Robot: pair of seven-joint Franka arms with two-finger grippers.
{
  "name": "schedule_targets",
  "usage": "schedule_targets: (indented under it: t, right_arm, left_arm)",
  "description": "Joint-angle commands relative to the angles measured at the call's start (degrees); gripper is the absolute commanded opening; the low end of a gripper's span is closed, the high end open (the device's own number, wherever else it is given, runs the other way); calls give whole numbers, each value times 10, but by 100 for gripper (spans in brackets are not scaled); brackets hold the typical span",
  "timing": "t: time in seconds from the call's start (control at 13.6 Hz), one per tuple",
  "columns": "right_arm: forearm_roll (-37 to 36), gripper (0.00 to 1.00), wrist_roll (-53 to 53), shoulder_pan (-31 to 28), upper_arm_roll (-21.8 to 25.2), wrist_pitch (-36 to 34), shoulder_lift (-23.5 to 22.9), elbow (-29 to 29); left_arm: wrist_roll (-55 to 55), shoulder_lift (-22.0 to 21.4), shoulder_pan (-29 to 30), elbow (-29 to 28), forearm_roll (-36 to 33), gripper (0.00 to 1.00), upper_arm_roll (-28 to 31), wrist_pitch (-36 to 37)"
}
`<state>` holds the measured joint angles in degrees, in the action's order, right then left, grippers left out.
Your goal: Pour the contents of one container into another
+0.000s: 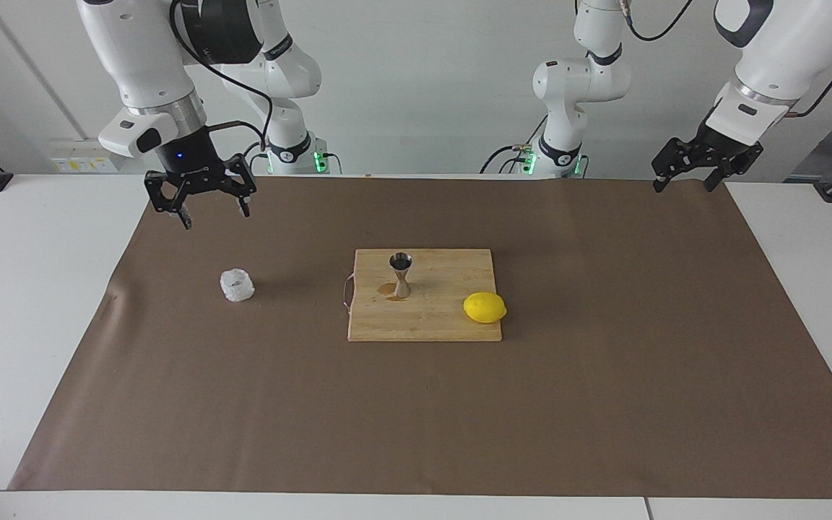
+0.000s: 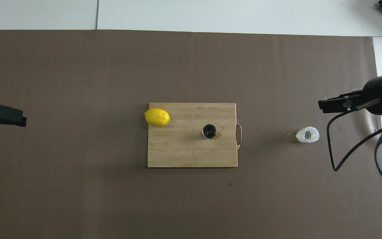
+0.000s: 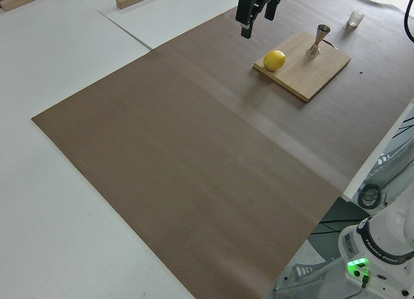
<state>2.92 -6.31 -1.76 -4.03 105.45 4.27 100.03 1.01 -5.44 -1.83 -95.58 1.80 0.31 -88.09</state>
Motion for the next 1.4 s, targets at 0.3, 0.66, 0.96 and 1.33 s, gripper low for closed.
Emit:
schedule_targets:
  t: [0.3,0.66,0.96,1.33]
  right_arm:
    - [-46,100,156,-3,-3,-131,-22,-79]
    - [-45,100,153,-11,0,-155,-17,-71]
    - [-41,100,150,-13,0,-146,-21,-75]
    - [-39,100,153,20,35,-150,-17,-80]
  left_arm:
    - [-1,-9,4,-4,-9,100,-4,6]
    - [-1,-9,4,-4,-9,100,-4,7]
    - [-1,-9,4,-4,-9,100,-4,7]
    - [-1,-9,4,-4,-9,100,-4,7]
